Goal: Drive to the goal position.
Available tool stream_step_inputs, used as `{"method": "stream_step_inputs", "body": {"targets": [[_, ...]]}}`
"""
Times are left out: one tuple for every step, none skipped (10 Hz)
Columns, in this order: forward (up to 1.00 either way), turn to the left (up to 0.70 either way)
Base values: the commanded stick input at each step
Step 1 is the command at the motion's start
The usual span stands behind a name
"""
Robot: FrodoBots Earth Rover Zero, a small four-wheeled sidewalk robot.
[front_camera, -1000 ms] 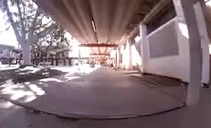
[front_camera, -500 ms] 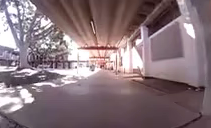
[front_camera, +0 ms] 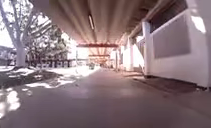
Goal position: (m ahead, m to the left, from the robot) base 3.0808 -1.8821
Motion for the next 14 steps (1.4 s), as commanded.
{"method": "stream_step_inputs", "body": {"targets": [[0.7, 0.0], [0.7, 0.0], [0.7, 0.0], [0.7, 0.0], [0.7, 0.0], [0.7, 0.0], [0.7, 0.0], [0.7, 0.0], [0.7, 0.0], [0.7, 0.0], [0.7, 0.0], [0.7, 0.0], [0.7, 0.0], [0.7, 0.0]]}}
